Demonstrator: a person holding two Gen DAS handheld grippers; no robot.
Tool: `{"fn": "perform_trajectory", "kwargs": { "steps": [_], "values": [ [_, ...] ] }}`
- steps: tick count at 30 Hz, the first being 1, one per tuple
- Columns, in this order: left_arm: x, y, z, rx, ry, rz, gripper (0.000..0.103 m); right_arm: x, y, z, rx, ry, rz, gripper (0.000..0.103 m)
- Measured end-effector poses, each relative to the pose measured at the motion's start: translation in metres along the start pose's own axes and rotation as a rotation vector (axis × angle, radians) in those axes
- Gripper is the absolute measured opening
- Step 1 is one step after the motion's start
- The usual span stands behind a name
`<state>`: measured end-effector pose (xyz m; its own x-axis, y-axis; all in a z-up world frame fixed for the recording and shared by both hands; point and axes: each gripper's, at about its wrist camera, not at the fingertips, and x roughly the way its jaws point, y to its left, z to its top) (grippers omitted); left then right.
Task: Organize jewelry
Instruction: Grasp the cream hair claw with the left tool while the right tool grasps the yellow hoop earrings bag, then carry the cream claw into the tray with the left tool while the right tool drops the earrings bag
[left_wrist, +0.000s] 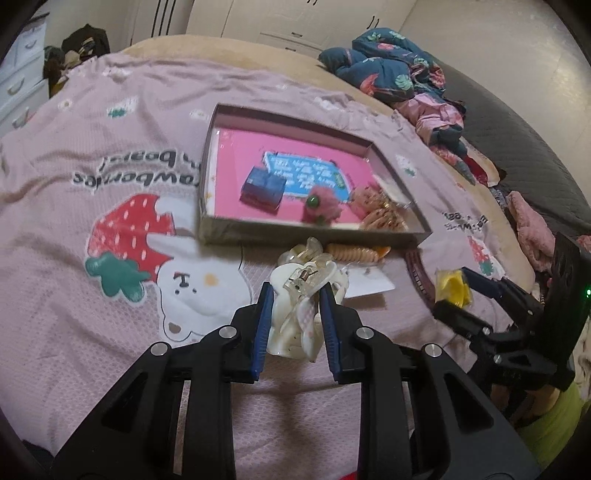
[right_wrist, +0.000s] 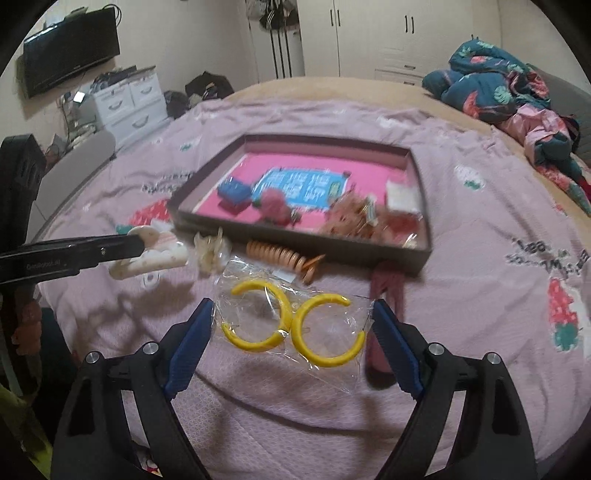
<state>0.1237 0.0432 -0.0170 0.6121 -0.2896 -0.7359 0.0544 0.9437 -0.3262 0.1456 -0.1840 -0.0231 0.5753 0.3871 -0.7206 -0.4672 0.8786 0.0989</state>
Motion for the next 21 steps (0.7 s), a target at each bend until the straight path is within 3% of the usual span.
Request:
{"fn": "perform_trajectory", "kwargs": {
  "steps": [12,21],
  "values": [
    [-0.013,-0.021,0.048,0.046,-0.077,0.012,0.018,-0.033,-0.047,0.041,0.036,-0.091,-0.08,0.085],
    [-0.004,-0.024,0.085,0.031,-0.112,0.018,0.018,-0.034,-0.072,0.075,0.032,-0.139,-0.127,0.085]
  ]
}}
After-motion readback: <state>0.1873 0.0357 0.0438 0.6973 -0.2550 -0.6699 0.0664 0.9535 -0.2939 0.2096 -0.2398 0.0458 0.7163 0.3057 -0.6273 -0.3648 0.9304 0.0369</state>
